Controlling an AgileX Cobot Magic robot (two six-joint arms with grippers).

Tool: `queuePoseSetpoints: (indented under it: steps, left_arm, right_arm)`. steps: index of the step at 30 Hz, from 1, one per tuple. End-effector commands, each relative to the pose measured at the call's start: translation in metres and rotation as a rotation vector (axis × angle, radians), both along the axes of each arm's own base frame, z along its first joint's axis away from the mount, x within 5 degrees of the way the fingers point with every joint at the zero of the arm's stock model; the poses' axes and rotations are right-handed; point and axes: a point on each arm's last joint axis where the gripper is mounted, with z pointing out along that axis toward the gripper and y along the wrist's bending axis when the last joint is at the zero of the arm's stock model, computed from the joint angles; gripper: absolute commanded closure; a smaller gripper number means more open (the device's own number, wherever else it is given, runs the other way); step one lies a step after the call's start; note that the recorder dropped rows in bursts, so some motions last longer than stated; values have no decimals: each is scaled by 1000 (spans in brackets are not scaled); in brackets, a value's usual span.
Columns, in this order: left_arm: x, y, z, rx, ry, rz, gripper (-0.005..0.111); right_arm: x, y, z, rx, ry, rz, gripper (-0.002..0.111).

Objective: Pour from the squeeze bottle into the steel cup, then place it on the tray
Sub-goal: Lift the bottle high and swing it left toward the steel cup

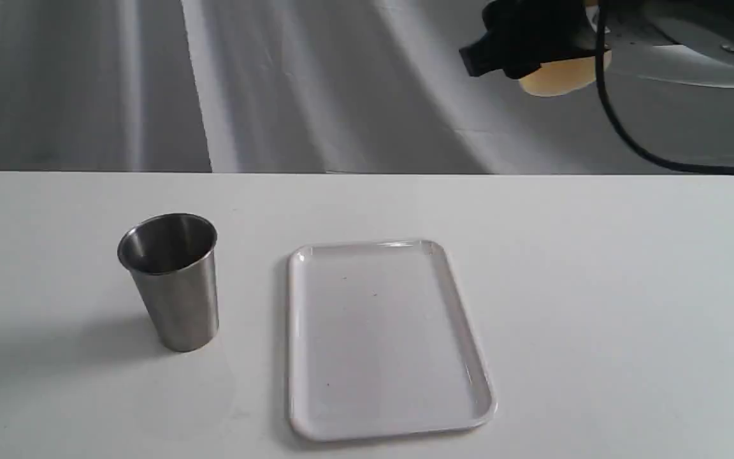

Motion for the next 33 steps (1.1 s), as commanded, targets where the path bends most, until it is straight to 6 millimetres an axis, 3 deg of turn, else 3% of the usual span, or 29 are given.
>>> queuePoseSetpoints:
  steps: [1,7,12,24,33]
  left_arm:
    - [0,0,-1,-2,-6,-6,107]
    - [0,0,-1,-6,-6,-5,107]
    - [0,0,-1,-6,-6,-5,107]
    - [0,0,-1,-2,-6,-6,107]
    - [0,0,-1,-6,-6,-5,107]
  right_arm:
    - [0,5,11,1,-62,55,108]
    - [0,5,11,-27,-67,59,108]
    - [5,17,-1,-115,-45,82,108]
    - [15,66,-46,-293,-5,84,108]
    - [28,100,-61,-346,7,34,108]
